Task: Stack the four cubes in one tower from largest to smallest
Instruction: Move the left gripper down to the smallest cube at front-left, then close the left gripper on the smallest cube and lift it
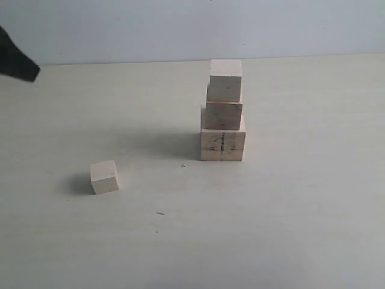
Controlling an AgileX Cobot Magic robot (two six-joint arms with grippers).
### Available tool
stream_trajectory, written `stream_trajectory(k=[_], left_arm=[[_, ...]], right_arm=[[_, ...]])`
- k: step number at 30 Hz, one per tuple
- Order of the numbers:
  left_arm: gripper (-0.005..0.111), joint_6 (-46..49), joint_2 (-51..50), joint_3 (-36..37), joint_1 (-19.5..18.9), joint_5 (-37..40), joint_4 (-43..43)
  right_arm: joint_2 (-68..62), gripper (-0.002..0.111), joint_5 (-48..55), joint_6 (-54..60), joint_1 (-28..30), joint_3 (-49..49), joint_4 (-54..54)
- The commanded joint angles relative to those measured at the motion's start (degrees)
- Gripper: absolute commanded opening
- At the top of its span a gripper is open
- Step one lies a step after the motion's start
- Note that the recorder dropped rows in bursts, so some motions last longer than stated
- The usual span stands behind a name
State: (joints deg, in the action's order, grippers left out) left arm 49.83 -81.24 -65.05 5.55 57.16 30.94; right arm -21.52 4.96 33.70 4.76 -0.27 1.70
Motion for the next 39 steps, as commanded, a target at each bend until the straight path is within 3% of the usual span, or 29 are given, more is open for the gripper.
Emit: stream_trajectory(k=[1, 4, 9, 12, 15, 18, 26, 39], left_arm=[[0.005, 38.76, 0.85, 11.37, 1.73, 1.15, 9.86], [0.024, 45.85, 0.04, 17.01, 1.87, 0.22, 10.63], [0.067, 45.96, -0.34, 23.74, 1.87, -9.44, 11.52], [0.079, 49.13, -0.57, 25.89, 1.87, -16.76, 19.83], [0.082, 60.53, -2.93, 26.65, 1.87, -20.88, 36.88], [0.082, 70.36, -7.42, 26.65, 1.87, -20.64, 46.78], [0.081, 70.36, -20.11, 24.48, 1.87, -19.75, 47.09], [0.074, 70.36, -27.15, 21.76, 1.87, -19.37, 45.86]], right_arm=[[0.24, 0.0, -0.67, 0.07, -0.09, 0.27, 0.17], [0.24, 0.0, -0.67, 0.07, -0.09, 0.27, 0.17], [0.24, 0.0, -0.67, 0.07, -0.09, 0.27, 0.17], [0.24, 0.0, -0.67, 0.07, -0.09, 0.27, 0.17], [0.24, 0.0, -0.67, 0.07, -0.09, 0.27, 0.17], [0.24, 0.0, -0.67, 0.07, -0.09, 0.27, 0.17], [0.24, 0.0, -0.67, 0.07, -0.09, 0.27, 0.17], [0.24, 0.0, -0.67, 0.07, -0.09, 0.27, 0.17]])
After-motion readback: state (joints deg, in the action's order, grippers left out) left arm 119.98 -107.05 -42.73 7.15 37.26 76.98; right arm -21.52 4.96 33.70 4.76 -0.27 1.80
